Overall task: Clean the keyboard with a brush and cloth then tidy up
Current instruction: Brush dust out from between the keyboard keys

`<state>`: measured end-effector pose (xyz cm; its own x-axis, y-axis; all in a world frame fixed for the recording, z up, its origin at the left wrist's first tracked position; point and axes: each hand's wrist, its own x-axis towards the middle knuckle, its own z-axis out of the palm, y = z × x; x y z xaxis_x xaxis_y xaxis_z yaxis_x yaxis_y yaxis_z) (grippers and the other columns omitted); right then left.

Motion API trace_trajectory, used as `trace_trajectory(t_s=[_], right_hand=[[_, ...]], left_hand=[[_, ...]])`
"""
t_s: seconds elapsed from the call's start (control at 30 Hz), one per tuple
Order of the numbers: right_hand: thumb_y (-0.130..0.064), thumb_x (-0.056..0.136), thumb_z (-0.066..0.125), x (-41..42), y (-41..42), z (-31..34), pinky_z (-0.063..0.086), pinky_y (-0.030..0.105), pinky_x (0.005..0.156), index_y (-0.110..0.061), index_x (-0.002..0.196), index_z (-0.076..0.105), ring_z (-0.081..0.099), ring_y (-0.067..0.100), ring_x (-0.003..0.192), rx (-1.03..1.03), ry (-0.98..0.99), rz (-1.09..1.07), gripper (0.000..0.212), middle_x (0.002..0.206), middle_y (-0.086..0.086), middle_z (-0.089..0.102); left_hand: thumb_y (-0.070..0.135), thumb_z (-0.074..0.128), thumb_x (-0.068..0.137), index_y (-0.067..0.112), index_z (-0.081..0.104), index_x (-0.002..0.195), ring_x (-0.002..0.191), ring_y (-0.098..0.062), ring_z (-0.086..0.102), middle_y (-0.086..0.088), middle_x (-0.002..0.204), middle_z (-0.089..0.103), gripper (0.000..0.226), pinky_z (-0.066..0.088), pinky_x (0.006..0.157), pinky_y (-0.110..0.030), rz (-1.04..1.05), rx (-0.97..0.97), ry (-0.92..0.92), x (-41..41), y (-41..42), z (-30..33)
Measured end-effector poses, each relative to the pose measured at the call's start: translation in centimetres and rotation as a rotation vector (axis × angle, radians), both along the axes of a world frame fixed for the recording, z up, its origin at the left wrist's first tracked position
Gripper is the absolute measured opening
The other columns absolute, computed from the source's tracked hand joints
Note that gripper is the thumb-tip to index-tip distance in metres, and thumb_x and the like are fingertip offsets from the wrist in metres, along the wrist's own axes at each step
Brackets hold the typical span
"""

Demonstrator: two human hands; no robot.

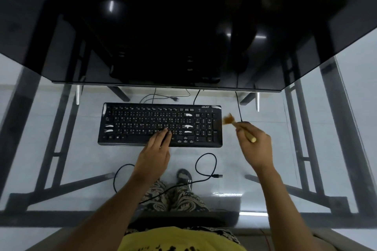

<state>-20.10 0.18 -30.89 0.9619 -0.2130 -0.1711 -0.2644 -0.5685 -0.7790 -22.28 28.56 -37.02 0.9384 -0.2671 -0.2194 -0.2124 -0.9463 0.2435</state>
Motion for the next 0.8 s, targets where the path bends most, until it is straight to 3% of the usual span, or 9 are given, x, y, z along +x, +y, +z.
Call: trace_trajectory(t_s=[0.1, 0.17, 0.27, 0.37, 0.5, 0.53, 0.6, 0.67, 0.8], right_hand=[[-0.004, 0.089, 0.056, 0.8, 0.9, 0.3, 0.049, 0.016, 0.062, -0.024, 0.090, 0.076, 0.065, 0.005, 0.072, 0.179, 0.092, 0.070, 0.028, 0.083, -0.011, 0.073], [-0.007, 0.090, 0.056, 0.9, 1.2, -0.2, 0.053, 0.021, 0.067, -0.027, 0.090, 0.074, 0.067, 0.009, 0.079, 0.123, 0.102, 0.088, 0.027, 0.085, -0.011, 0.073], [-0.010, 0.092, 0.056, 1.0, 0.6, -0.4, 0.051, 0.023, 0.064, -0.023, 0.096, 0.074, 0.065, 0.011, 0.075, 0.063, -0.008, -0.010, 0.022, 0.088, -0.005, 0.073], [-0.001, 0.090, 0.051, 1.2, 0.9, 0.5, 0.048, 0.015, 0.059, -0.018, 0.086, 0.075, 0.066, 0.003, 0.069, 0.212, 0.168, 0.137, 0.030, 0.075, -0.014, 0.073], [-0.010, 0.091, 0.059, 1.3, 1.0, 0.1, 0.046, 0.014, 0.062, -0.026, 0.096, 0.075, 0.063, 0.007, 0.070, -0.062, 0.012, 0.094, 0.023, 0.083, -0.010, 0.072], [-0.010, 0.091, 0.059, 1.6, 0.9, 0.3, 0.045, 0.014, 0.064, -0.028, 0.096, 0.075, 0.064, 0.006, 0.072, -0.047, -0.001, 0.099, 0.025, 0.083, -0.014, 0.072], [-0.009, 0.088, 0.058, 2.4, 1.2, 0.9, 0.048, 0.014, 0.068, -0.031, 0.084, 0.075, 0.066, 0.001, 0.076, 0.037, 0.106, 0.185, 0.028, 0.079, -0.020, 0.073], [-0.015, 0.086, 0.056, 3.5, 1.9, 1.3, 0.053, 0.024, 0.073, -0.033, 0.080, 0.075, 0.068, 0.006, 0.079, -0.025, 0.216, 0.326, 0.027, 0.081, -0.017, 0.074], [-0.024, 0.093, 0.059, 5.8, 2.9, 1.6, 0.054, 0.030, 0.085, -0.029, 0.111, 0.072, 0.067, 0.014, 0.093, -0.149, -0.005, 0.347, 0.023, 0.107, -0.005, 0.073]], left_hand=[[0.027, 0.029, 0.092, 0.003, 0.047, 0.138, 0.125, -0.028, 0.049, -0.012, 0.140, 0.049, 0.055, 0.054, 0.090, -0.037, 0.000, -0.003, -0.008, 0.0, 0.0, -0.2], [0.027, 0.029, 0.092, 0.004, 0.047, 0.138, 0.126, -0.028, 0.048, -0.012, 0.141, 0.048, 0.055, 0.054, 0.091, -0.037, -0.004, -0.002, -0.010, 0.0, 0.1, -0.2], [0.027, 0.029, 0.091, 0.004, 0.049, 0.136, 0.124, -0.028, 0.050, -0.012, 0.139, 0.050, 0.055, 0.054, 0.089, -0.036, -0.001, -0.006, -0.005, 0.0, -0.1, -0.2], [0.028, 0.030, 0.091, 0.004, 0.048, 0.137, 0.123, -0.028, 0.051, -0.013, 0.138, 0.051, 0.055, 0.053, 0.092, -0.036, -0.009, 0.002, -0.012, 0.0, 0.0, -0.3], [0.028, 0.030, 0.092, 0.004, 0.046, 0.138, 0.126, -0.028, 0.049, -0.013, 0.140, 0.049, 0.055, 0.052, 0.094, -0.038, -0.002, 0.001, -0.005, -0.2, 0.1, -0.6], [0.028, 0.029, 0.092, 0.004, 0.045, 0.139, 0.127, -0.028, 0.048, -0.013, 0.141, 0.048, 0.055, 0.052, 0.095, -0.037, -0.001, 0.003, -0.004, -0.2, 0.0, -0.7], [0.029, 0.030, 0.093, 0.005, 0.042, 0.141, 0.129, -0.028, 0.046, -0.013, 0.143, 0.046, 0.056, 0.050, 0.097, -0.037, -0.005, 0.006, -0.007, -0.3, 0.0, -0.9], [0.027, 0.033, 0.093, 0.005, 0.042, 0.141, 0.129, -0.028, 0.046, -0.014, 0.143, 0.046, 0.054, 0.050, 0.098, -0.037, -0.002, 0.004, -0.018, -0.4, 0.0, -1.0], [0.023, 0.040, 0.093, 0.003, 0.042, 0.141, 0.129, -0.029, 0.047, -0.015, 0.143, 0.046, 0.051, 0.049, 0.099, -0.039, -0.002, -0.010, -0.038, -0.3, 0.1, -1.2]])
